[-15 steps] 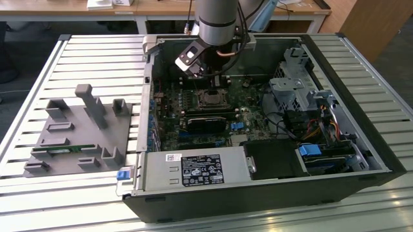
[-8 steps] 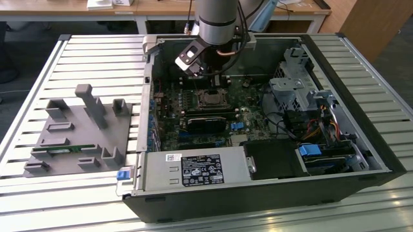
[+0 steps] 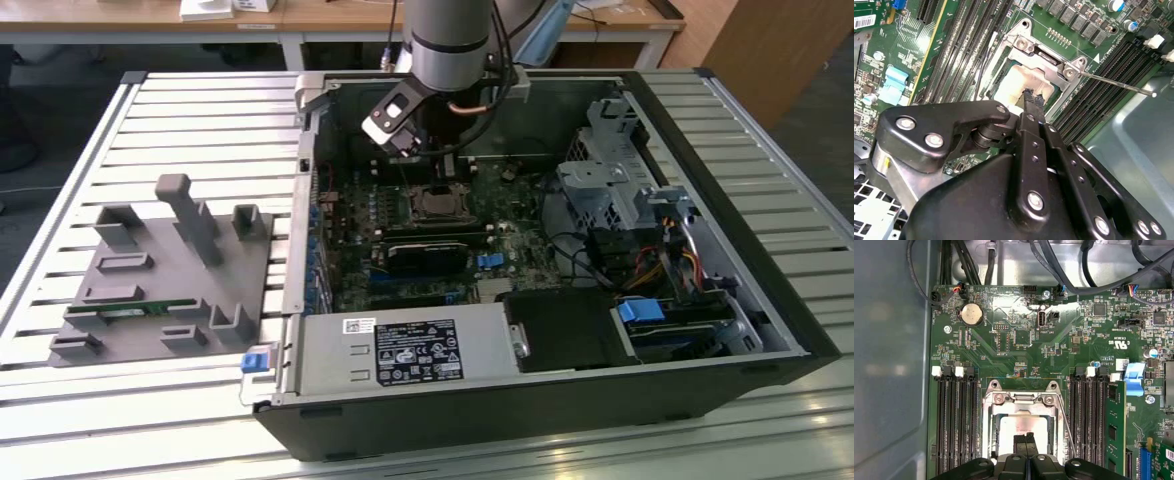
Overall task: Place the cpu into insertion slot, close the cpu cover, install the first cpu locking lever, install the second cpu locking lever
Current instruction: 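Install the first cpu locking lever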
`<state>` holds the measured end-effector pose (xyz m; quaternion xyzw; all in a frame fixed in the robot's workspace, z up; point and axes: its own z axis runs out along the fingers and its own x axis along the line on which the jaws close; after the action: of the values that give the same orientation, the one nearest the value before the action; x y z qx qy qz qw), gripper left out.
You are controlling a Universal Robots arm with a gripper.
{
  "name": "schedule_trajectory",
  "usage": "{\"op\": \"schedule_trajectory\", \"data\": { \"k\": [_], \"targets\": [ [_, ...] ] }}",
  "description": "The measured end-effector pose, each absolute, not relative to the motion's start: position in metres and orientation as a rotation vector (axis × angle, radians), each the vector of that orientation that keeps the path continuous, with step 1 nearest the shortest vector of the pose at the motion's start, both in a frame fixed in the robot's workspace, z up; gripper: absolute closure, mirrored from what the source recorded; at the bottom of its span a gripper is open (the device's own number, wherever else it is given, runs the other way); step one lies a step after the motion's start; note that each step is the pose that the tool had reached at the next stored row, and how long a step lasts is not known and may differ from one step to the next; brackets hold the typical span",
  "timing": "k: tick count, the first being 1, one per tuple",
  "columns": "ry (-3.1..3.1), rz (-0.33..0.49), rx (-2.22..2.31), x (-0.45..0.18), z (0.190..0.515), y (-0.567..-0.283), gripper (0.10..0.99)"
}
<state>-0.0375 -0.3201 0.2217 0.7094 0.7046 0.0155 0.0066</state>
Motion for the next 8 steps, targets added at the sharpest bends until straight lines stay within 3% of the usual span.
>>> {"op": "schedule_trajectory", "data": {
  "k": [8],
  "targets": [
    [2.204,0.049,2.22,-0.0375,0.2234,-0.3201,0.98]
  ]
}}
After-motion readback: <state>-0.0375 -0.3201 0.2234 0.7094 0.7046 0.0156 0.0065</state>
